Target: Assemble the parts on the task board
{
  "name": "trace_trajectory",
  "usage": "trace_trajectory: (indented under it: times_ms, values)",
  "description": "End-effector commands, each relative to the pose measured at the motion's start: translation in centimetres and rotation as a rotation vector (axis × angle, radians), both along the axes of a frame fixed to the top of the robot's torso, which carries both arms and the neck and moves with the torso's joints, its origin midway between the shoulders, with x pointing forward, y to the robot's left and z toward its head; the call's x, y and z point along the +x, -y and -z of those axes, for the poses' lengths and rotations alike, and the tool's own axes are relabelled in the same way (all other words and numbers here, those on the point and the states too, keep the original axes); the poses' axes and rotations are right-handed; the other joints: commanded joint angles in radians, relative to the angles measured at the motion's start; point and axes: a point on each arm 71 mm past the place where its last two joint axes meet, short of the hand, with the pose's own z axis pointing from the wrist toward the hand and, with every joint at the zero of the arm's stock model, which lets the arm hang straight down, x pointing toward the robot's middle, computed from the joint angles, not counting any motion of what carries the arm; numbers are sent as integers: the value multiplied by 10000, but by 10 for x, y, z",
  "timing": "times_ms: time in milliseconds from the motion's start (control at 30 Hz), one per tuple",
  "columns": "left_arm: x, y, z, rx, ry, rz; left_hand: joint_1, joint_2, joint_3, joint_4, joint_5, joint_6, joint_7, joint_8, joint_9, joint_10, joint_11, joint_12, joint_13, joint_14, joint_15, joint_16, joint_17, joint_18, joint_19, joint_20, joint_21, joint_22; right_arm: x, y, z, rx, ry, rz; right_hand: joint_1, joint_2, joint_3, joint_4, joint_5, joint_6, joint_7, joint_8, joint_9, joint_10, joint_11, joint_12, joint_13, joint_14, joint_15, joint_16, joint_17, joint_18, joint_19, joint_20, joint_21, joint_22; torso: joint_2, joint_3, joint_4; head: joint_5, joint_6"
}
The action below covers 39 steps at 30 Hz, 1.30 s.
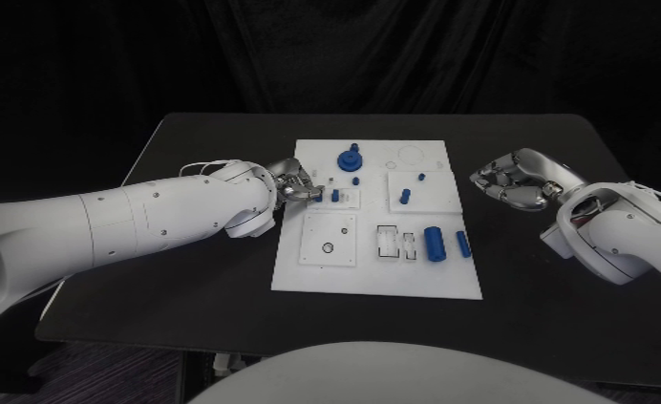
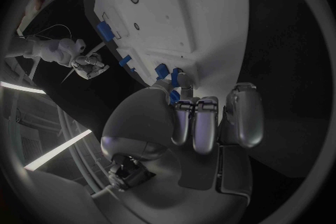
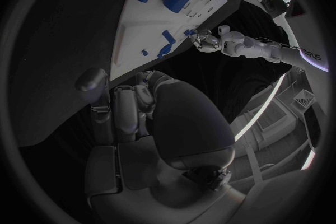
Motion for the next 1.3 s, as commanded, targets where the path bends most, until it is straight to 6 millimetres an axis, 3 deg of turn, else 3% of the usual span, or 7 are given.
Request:
trace_trajectory:
  times_ms: [33,733,1300]
  values:
    - [-1,1,0,-46,-32,-22,24,-83,152,1,93,-114,31,-83,247,1038,-73,27,2631,1038,-79,27,2635,-18,23,-37,-22,1852,-1,1,1,-50,-94,80,32,-66,84,0,61,34,27,-66,-15,-10,6,-18,-3,-22,14,-14,276,139,-52,26,-9,1081,0,3,0,-8,-2]
    - [1,-1,1,-32,6,-72,129,-194,514,2,101,-178,55,-144,207,1038,-58,27,2631,1038,-71,27,2635,11,-53,-37,-159,1809,-1,0,1,-40,-84,71,32,-66,84,0,61,34,27,-66,-15,-10,6,-18,-3,-22,14,-14,276,139,-52,26,-9,1081,5,0,3,-13,-2]
    - [-1,2,2,36,-225,93,147,-314,723,-6,-87,-196,79,-189,196,1038,-34,27,2631,1038,-51,27,2635,24,-99,-22,-230,1789,-1,0,1,-31,-80,70,15,-73,116,-25,60,34,30,-74,-16,-9,8,-21,-19,-23,14,-26,261,142,-51,28,-30,1078,2,1,-4,-9,-2]
